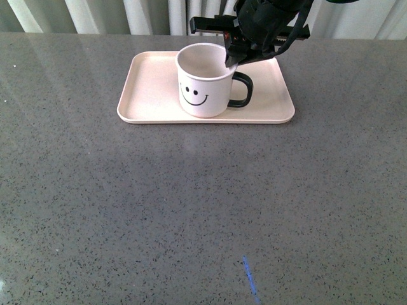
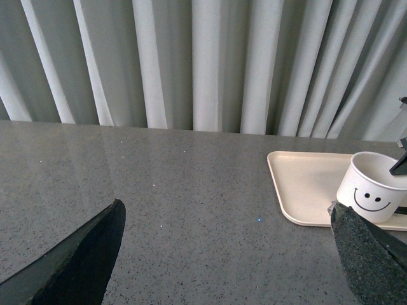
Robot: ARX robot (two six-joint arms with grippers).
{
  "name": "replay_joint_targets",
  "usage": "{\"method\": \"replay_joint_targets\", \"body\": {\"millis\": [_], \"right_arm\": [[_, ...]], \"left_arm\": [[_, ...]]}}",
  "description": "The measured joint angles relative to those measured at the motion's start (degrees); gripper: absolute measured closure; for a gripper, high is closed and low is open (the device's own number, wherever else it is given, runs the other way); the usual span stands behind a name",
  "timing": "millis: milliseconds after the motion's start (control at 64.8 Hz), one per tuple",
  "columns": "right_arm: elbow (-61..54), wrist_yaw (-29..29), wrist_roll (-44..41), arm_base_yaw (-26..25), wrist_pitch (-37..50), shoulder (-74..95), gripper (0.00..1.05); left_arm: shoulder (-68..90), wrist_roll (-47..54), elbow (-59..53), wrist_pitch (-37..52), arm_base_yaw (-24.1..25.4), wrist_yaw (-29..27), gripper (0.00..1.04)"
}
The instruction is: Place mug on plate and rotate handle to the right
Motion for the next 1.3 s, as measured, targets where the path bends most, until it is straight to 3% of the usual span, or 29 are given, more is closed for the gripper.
{"method": "replay_joint_targets", "body": {"millis": [247, 679, 1297], "right_arm": [[2.4, 0.0, -4.0, -1.0, -2.1, 0.0, 1.03], [10.1, -4.2, -19.2, -2.1, -9.5, 3.1, 1.03], [12.2, -5.1, -23.7, -2.1, -10.7, 4.0, 1.03]], "left_arm": [[0.0, 0.0, 0.0, 0.0, 0.0, 0.0, 0.09], [0.0, 0.0, 0.0, 0.0, 0.0, 0.0, 0.09], [0.0, 0.0, 0.0, 0.0, 0.0, 0.0, 0.09]]}}
